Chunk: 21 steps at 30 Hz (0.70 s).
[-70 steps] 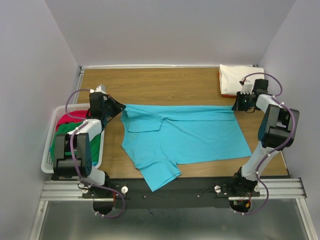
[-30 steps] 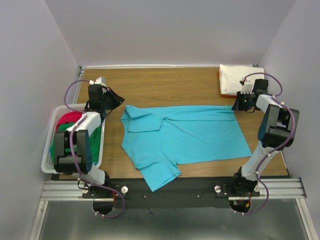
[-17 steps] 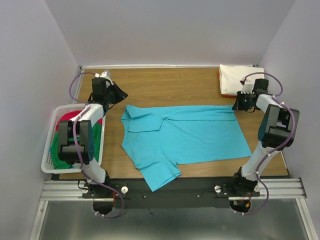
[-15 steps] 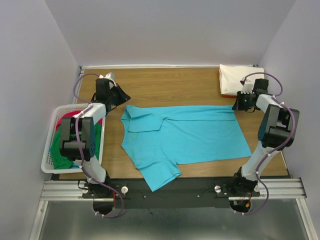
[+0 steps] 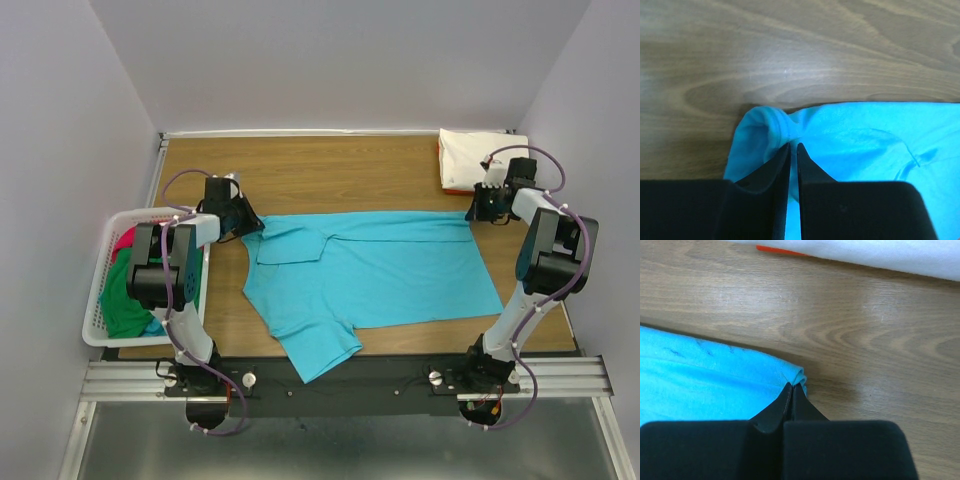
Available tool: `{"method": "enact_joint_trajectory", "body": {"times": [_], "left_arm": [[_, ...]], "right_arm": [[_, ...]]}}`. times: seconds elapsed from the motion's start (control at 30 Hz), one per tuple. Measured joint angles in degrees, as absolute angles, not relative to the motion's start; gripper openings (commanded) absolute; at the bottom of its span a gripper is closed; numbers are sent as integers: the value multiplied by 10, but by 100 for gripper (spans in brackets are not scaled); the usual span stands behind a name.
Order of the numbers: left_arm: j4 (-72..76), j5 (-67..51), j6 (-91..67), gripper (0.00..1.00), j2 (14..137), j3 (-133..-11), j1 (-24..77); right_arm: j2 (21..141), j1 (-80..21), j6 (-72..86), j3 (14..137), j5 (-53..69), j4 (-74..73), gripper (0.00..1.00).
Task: Fold and stack the t-shirts
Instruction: Fold the tshirt
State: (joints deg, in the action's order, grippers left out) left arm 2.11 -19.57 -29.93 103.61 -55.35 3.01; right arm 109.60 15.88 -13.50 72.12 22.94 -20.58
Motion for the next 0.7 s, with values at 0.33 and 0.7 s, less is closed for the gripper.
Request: {"method": "enact_joint_trajectory", "body": {"times": [0.33, 0.7], "left_arm": [[5, -189, -285, 17, 1035, -554, 30], [-38, -190, -241, 46, 930, -576, 30]], "right_arm": [[1096, 159, -123, 726, 217, -203, 9], [1086, 159, -119, 726, 214, -201, 32]]}}
